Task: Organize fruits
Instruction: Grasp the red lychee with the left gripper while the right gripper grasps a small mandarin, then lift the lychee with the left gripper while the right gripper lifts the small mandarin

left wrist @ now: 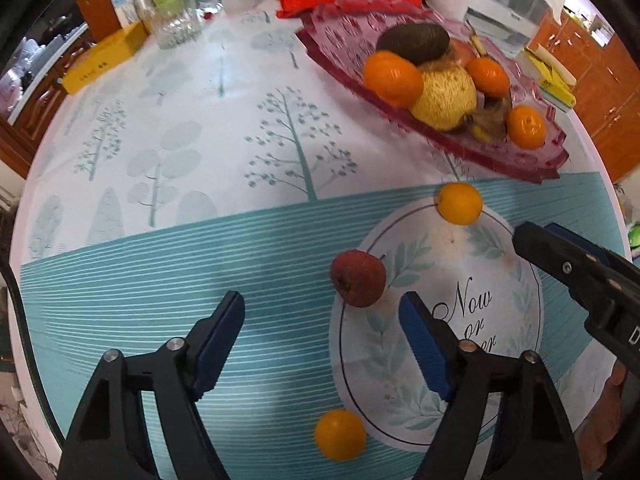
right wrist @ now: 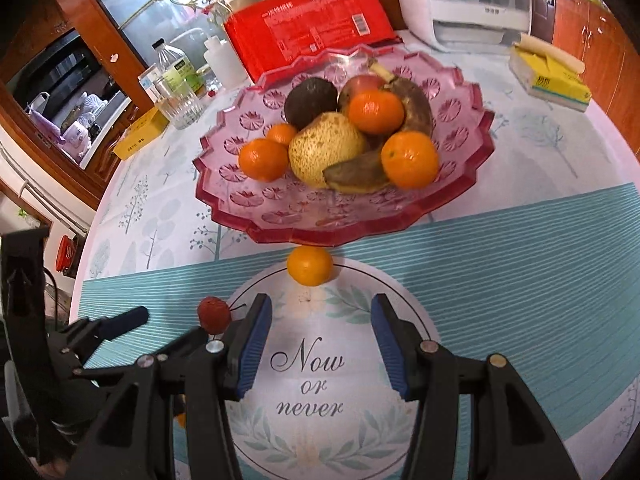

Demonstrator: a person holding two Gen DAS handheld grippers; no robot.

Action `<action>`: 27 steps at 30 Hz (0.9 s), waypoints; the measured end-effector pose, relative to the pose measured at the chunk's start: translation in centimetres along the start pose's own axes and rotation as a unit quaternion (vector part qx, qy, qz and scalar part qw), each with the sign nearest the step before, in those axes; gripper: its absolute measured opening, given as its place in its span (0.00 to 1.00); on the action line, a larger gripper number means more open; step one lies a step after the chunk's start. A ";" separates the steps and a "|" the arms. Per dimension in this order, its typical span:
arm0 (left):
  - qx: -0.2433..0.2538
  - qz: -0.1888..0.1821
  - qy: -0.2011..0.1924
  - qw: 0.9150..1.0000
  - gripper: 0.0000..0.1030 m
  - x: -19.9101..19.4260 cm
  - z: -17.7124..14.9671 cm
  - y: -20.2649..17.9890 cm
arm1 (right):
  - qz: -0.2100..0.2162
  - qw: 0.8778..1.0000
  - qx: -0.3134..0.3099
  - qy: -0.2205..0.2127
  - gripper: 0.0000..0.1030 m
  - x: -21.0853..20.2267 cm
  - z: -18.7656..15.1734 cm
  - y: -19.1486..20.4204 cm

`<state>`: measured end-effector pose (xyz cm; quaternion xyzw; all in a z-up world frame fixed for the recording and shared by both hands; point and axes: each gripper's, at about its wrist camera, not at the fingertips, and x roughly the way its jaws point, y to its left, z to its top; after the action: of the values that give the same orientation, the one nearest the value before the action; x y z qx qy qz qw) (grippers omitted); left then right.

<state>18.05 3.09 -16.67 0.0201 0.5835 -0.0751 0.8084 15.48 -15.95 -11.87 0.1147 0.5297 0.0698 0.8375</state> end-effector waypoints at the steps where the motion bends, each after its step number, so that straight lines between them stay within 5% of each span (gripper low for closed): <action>1: 0.001 -0.002 0.001 1.000 0.73 0.3 0.0 0.0 | 0.001 1.000 0.001 0.002 0.51 0.3 0.0 0.0; 14: 0.009 -0.048 -0.001 0.999 0.30 2.4 0.4 -0.8 | 0.010 1.000 0.001 0.014 0.51 2.7 0.7 0.1; 27: -0.016 -0.043 -0.015 0.999 0.29 2.3 0.6 1.2 | -0.006 1.000 -0.017 0.014 0.51 5.7 1.5 1.3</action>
<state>19.52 3.99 -18.75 -0.0187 0.5727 -0.1009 0.8133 19.24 -13.57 -15.86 0.0956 0.5411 0.0753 0.8321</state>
